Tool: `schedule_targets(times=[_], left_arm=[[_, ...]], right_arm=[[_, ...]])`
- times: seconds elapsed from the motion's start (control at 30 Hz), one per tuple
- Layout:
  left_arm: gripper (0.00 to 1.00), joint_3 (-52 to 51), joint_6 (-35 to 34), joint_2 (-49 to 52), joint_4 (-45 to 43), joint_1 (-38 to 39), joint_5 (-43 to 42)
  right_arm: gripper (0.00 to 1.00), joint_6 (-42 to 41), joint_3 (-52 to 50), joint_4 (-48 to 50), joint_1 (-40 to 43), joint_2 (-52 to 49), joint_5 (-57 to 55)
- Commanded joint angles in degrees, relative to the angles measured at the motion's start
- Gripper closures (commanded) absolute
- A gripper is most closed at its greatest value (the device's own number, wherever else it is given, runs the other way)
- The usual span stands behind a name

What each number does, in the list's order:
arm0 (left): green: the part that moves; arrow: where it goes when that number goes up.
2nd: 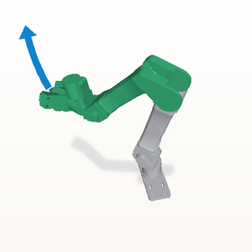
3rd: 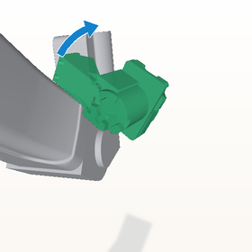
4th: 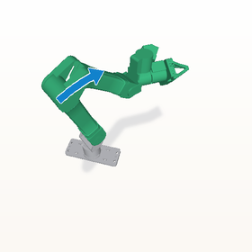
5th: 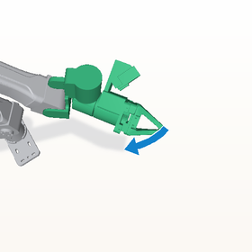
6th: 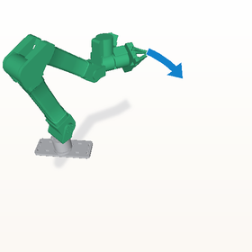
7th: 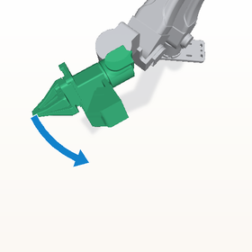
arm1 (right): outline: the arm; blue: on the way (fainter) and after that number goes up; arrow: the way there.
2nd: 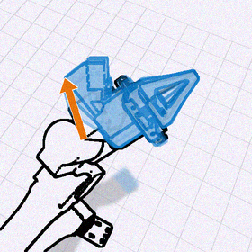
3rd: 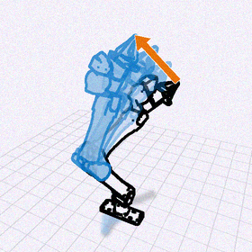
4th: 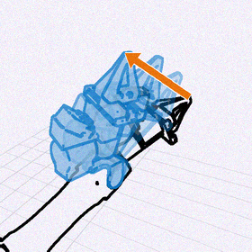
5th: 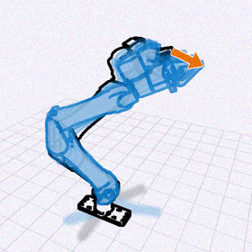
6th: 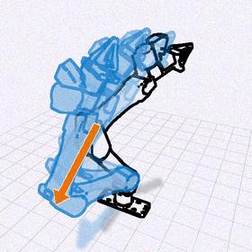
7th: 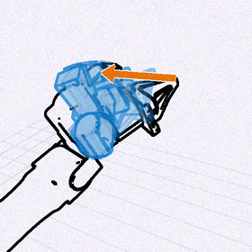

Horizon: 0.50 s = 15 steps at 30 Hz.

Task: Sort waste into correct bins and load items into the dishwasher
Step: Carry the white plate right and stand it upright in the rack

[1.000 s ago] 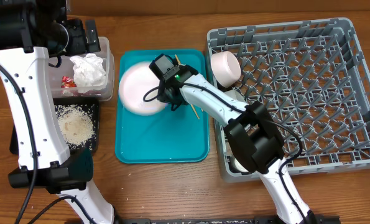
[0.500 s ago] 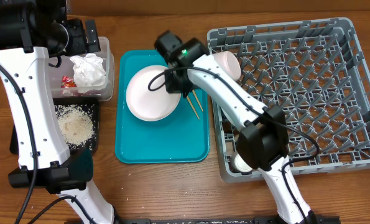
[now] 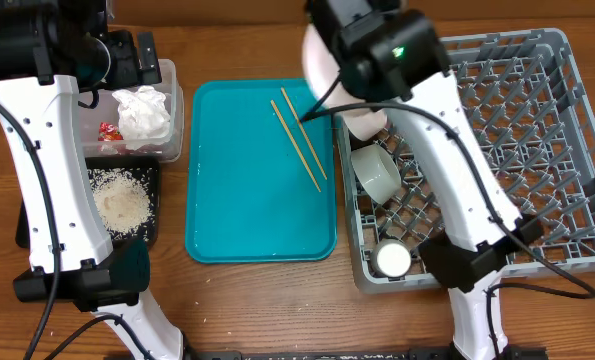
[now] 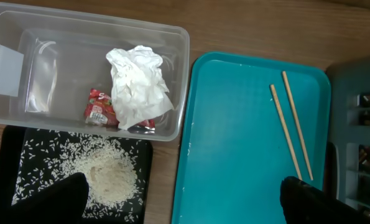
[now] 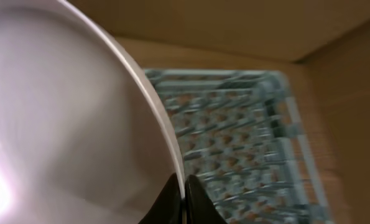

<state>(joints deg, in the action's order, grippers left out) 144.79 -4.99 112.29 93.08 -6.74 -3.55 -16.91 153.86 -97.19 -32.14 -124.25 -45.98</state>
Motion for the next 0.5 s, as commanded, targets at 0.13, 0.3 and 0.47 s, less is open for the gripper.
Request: schedule_targets(times=[0.13,0.3,0.47], left_arm=[[0.0,1.22,-0.35,-1.03,-0.11,0.39,0.61],[0.0,1.22,-0.35,-1.03,-0.11,0.39,0.61],[0.0,1.22,-0.35,-1.03,-0.11,0.39,0.61]], right_arm=[[0.96,7.15,0.59,0.15,7.63,1.11,-11.43],[0.96,7.13,-0.92,1.55,14.1,0.72,-9.4],[0.96,7.1,-8.98,5.86,16.06,0.7,-7.96]])
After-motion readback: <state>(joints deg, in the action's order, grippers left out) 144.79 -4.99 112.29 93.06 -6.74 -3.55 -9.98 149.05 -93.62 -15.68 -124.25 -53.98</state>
